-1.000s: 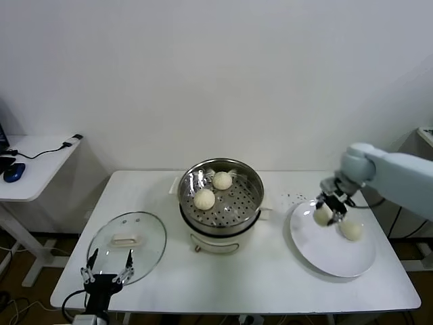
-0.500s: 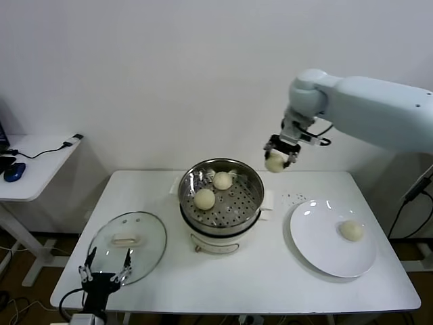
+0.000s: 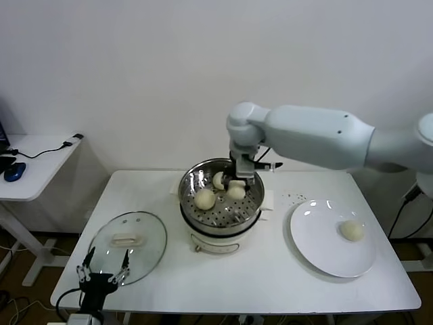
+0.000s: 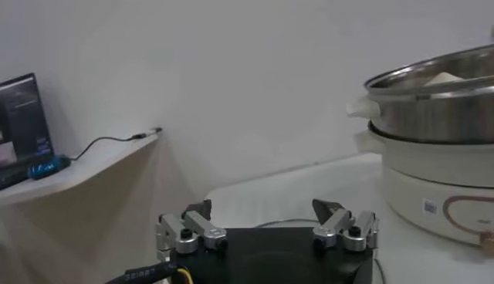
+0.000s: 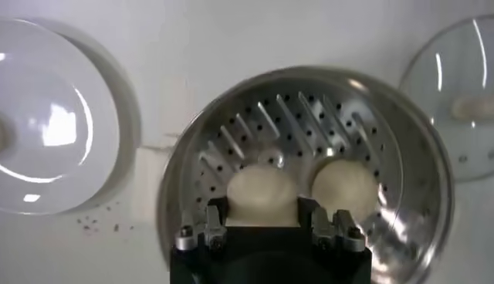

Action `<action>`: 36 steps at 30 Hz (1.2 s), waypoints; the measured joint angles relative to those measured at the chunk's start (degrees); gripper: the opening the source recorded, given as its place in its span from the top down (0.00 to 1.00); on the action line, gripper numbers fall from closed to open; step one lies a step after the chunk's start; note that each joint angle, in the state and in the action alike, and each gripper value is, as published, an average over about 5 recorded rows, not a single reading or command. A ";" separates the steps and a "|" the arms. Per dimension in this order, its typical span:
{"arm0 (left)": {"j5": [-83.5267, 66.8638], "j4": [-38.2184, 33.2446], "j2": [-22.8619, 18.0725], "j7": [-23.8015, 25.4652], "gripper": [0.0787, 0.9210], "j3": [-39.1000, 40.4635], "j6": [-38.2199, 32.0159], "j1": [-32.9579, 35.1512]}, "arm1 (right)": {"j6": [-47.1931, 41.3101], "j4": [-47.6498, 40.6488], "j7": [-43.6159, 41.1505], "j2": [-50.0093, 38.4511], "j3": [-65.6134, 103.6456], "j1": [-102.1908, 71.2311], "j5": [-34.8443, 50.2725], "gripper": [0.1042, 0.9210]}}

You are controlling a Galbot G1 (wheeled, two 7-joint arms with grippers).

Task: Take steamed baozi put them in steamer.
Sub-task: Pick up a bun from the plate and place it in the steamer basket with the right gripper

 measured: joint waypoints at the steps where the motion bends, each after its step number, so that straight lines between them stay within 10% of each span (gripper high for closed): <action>1: -0.02 0.10 0.10 0.02 0.12 0.04 0.00 0.04 | 0.14 0.01 0.08 0.33 0.08 -0.57 -0.38 0.39; 36: 0.11 0.68 1.80 0.12 0.12 0.74 0.30 -0.74 | -5.51 -3.66 2.22 -2.19 1.68 -1.10 3.79 0.12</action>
